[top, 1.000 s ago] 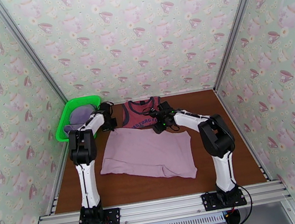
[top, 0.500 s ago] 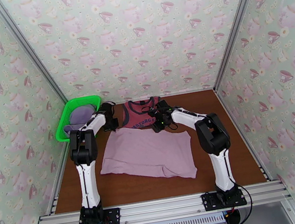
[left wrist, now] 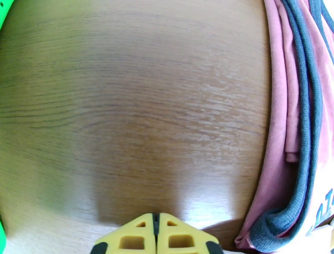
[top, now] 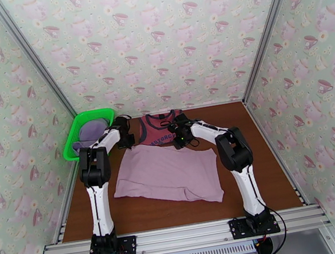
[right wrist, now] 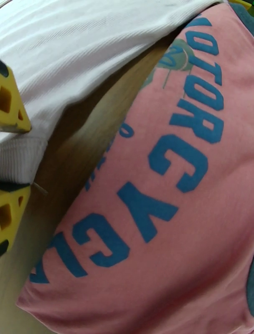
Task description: Fold and stack the mixed laundry pile
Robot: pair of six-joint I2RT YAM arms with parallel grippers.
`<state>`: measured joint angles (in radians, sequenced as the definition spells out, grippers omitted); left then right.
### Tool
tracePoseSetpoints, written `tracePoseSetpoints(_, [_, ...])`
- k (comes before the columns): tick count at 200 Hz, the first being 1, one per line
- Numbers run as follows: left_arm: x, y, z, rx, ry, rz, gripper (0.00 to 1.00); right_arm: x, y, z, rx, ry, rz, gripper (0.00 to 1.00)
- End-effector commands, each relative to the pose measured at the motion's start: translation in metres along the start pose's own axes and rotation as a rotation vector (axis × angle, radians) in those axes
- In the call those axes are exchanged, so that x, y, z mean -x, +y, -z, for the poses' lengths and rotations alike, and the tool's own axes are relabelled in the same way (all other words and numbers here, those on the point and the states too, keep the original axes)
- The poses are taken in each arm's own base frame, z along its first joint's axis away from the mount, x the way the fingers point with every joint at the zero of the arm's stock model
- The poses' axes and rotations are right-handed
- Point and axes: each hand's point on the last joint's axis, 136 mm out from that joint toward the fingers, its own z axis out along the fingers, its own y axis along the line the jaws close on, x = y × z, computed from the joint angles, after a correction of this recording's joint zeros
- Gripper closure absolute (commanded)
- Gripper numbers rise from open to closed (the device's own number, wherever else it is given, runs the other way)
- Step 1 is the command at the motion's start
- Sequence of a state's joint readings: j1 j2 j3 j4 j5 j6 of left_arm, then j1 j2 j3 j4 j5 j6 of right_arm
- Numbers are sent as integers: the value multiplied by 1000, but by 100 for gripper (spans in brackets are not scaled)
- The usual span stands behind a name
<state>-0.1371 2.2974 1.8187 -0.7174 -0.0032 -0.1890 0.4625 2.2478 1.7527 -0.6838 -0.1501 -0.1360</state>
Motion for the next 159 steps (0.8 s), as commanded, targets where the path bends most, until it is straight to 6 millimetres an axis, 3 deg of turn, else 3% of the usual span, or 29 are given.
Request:
tracePoseSetpoints(1, [-6, -15, 15, -50, 13, -35, 100, 5, -6, 2, -32, -4, -10, 83])
tracePoseSetpoints(32, [1, -17, 33, -58, -41, -44, 100, 10, -14, 18, -98, -49, 1, 100])
tracePoseSetpoints(90, [21, -18, 91, -82, -222, -46, 100, 11, -14, 61, -153, -211, 8, 100])
tracePoseSetpoints(128, [17, -16, 102, -95, -263, -33, 100, 3, -6, 72, -130, -307, -26, 100])
tracePoseSetpoints(159, [7, -11, 106, -87, -277, -22, 100, -2, 12, 79, -96, -362, -35, 100])
